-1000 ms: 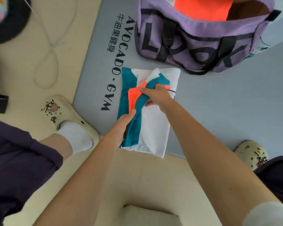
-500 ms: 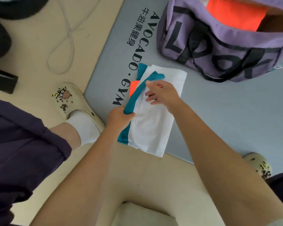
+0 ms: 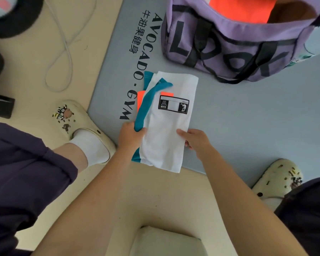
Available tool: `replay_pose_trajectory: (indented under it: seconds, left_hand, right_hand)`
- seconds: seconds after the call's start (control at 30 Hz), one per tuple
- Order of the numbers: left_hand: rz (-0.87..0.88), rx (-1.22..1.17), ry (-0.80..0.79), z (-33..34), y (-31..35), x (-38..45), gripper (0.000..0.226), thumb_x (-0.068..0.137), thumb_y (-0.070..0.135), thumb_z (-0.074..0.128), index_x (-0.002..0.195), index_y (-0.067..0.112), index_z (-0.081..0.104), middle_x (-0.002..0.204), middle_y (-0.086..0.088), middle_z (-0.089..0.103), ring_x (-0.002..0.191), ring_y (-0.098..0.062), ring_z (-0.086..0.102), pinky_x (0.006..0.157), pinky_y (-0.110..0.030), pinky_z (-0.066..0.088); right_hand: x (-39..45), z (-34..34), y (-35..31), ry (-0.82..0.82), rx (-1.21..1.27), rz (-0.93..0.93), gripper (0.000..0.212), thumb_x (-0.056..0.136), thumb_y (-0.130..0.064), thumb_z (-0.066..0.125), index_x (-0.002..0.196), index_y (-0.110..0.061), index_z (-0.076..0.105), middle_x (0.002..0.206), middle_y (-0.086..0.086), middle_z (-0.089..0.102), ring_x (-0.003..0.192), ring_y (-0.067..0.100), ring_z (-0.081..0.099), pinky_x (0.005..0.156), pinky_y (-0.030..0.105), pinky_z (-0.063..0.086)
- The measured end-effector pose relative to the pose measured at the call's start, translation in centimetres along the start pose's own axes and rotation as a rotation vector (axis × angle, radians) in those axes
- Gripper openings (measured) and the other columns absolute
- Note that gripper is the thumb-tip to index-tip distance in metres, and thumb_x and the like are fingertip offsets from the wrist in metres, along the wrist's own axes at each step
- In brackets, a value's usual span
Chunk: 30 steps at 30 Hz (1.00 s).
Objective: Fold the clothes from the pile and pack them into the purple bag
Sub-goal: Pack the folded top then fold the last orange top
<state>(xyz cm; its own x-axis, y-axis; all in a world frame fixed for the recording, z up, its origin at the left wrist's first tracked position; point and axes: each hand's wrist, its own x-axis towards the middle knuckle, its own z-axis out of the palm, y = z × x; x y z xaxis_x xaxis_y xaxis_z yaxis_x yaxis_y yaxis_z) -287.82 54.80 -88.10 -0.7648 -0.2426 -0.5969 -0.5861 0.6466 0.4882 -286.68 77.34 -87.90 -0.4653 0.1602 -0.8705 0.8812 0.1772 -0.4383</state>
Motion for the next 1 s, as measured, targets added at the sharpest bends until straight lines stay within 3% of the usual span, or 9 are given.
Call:
replay_pose_trajectory:
  seconds: [0.07,0.13,0.23,0.33,0.43,0.53,0.7,0.83,1.0]
  left_hand:
    - [-0.073,0.006,0.025,-0.1,1.0,-0.4,0.018,0.08,0.023,0.069,0.091,0.013,0.058,0.089,-0.005,0.059,0.078,-0.022,0.059,0.069,-0.036,0.049]
    - [-0.04,0.115,0.187,0.4,2.2,-0.6,0.046,0.078,0.021,0.071,0.119,0.011,0.053,0.115,-0.009,0.055,0.103,-0.027,0.054,0.086,-0.038,0.045]
    - [0.371,0.27,0.342,1.9,6.5,-1.5,0.042,0.083,0.018,0.065,0.123,0.01,0.055,0.126,-0.01,0.054,0.116,-0.03,0.047,0.094,-0.04,0.041]
    - [0.76,0.428,0.005,5.4,11.8,-2.0,0.036,0.09,0.011,0.054,0.126,0.018,0.058,0.138,-0.001,0.05,0.132,-0.024,0.039,0.106,-0.039,0.033]
    - [0.918,0.78,-0.347,8.5,15.7,-1.9,0.047,0.092,0.008,0.048,0.136,0.026,0.051,0.15,0.005,0.04,0.147,-0.018,0.019,0.119,-0.041,0.012]
    - [0.977,1.127,-0.467,10.2,18.4,-0.9,0.041,0.091,0.011,0.048,0.127,0.028,0.057,0.136,0.002,0.05,0.14,-0.02,0.03,0.12,-0.052,0.003]
    - [0.907,1.338,-0.509,11.5,22.2,1.2,0.036,0.091,0.04,0.056,0.119,0.019,0.065,0.125,-0.006,0.057,0.125,-0.026,0.043,0.108,-0.044,0.025]
    - [0.79,1.25,-0.575,10.6,22.4,3.5,0.038,0.089,0.046,0.059,0.112,0.016,0.067,0.121,-0.009,0.059,0.114,-0.029,0.051,0.085,-0.035,0.04]
    - [0.709,0.905,-0.309,8.5,20.6,5.5,0.031,0.095,0.048,0.053,0.096,0.017,0.053,0.104,-0.011,0.063,0.09,-0.031,0.055,0.068,-0.034,0.035]
  right_hand:
    - [-0.3,-0.2,0.5,-0.028,0.025,-0.002,0.038,0.079,-0.034,0.078,0.093,0.0,0.068,0.075,0.001,0.066,0.062,0.014,0.056,0.06,0.026,0.046]
    - [-0.5,-0.8,0.8,-0.051,0.061,-0.04,0.042,0.08,-0.032,0.077,0.096,0.004,0.064,0.085,0.006,0.068,0.077,0.019,0.062,0.079,0.039,0.055]
    - [-0.6,-2.2,1.1,-0.074,0.118,-0.106,0.025,0.09,-0.032,0.068,0.101,-0.01,0.062,0.102,0.009,0.069,0.096,0.024,0.068,0.094,0.048,0.053]
    - [-0.4,-4.2,1.6,-0.09,0.098,-0.119,0.024,0.092,-0.03,0.065,0.107,-0.016,0.055,0.108,0.009,0.067,0.092,0.022,0.068,0.082,0.039,0.056]
    - [0.3,-7.2,1.8,-0.188,0.001,-0.102,0.032,0.089,-0.016,0.068,0.117,-0.014,0.053,0.114,0.009,0.065,0.093,0.021,0.066,0.075,0.032,0.052]
    - [1.5,-11.0,1.5,-0.253,-0.223,-0.112,0.03,0.088,-0.015,0.068,0.116,-0.017,0.06,0.115,0.006,0.067,0.103,0.024,0.064,0.09,0.036,0.052]
    - [3.5,-16.7,0.1,-0.046,-0.5,-0.149,0.017,0.081,-0.039,0.073,0.094,-0.03,0.067,0.086,-0.014,0.06,0.08,0.007,0.057,0.064,0.02,0.04]
    - [4.7,-19.4,-0.7,-0.062,-0.786,-0.174,0.03,0.08,-0.037,0.075,0.102,-0.018,0.07,0.092,-0.004,0.059,0.093,0.02,0.055,0.078,0.029,0.045]
    - [5.4,-20.3,-1.2,0.417,-0.822,-0.258,0.044,0.089,-0.042,0.064,0.122,-0.015,0.059,0.121,0.009,0.056,0.119,0.031,0.046,0.1,0.041,0.031]
